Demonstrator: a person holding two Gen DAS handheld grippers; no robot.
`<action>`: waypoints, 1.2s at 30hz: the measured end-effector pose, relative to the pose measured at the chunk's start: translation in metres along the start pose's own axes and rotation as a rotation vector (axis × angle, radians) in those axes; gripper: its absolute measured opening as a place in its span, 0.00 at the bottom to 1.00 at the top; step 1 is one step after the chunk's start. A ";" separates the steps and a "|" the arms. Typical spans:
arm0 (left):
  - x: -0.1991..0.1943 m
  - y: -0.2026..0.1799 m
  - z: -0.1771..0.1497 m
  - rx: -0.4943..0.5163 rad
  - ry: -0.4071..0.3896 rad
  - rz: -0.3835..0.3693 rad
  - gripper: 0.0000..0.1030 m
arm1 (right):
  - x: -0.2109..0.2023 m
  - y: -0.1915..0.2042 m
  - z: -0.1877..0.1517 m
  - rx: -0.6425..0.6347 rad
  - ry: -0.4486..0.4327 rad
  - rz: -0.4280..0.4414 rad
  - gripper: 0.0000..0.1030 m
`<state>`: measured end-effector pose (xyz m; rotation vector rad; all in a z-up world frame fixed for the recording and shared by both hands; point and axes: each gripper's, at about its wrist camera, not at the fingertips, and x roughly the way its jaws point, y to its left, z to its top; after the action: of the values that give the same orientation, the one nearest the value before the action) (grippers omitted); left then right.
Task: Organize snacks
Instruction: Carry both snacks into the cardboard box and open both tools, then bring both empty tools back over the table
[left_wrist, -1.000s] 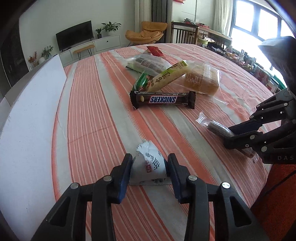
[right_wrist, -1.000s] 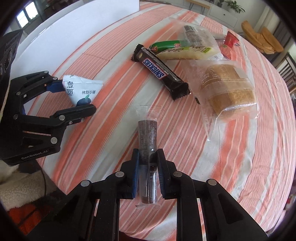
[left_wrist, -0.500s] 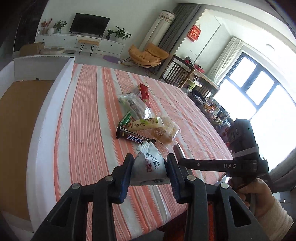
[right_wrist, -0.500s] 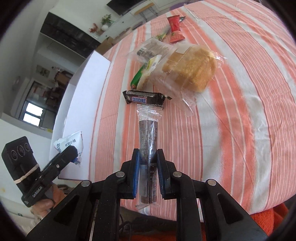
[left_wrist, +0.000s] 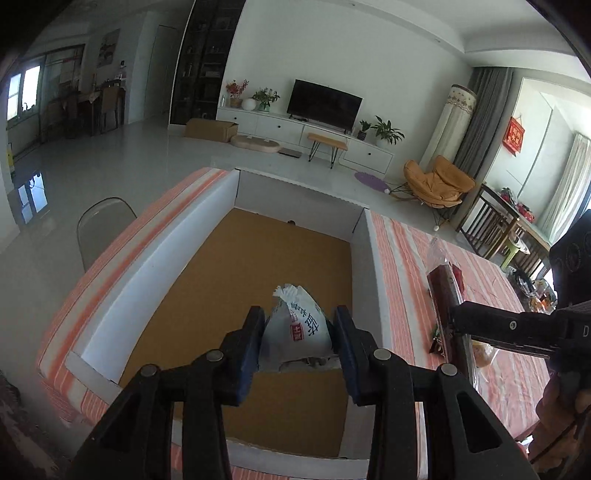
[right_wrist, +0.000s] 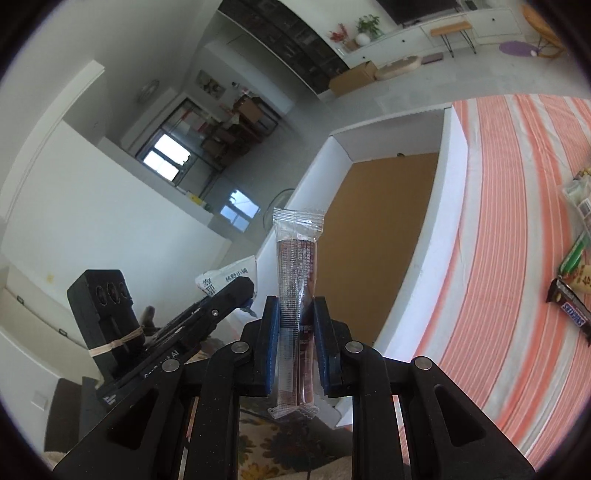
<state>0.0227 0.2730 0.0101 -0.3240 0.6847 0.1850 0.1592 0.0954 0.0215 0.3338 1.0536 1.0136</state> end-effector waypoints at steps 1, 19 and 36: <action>0.006 0.005 -0.003 -0.004 0.008 0.026 0.38 | 0.007 -0.002 0.002 0.004 -0.002 -0.007 0.29; 0.048 -0.179 -0.089 0.250 0.196 -0.428 0.99 | -0.172 -0.192 -0.132 0.305 -0.400 -0.955 0.76; 0.186 -0.243 -0.137 0.359 0.244 -0.185 0.99 | -0.174 -0.246 -0.154 0.421 -0.342 -1.048 0.75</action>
<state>0.1497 0.0090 -0.1529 -0.0634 0.9080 -0.1562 0.1391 -0.2108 -0.1205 0.2271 0.9292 -0.2050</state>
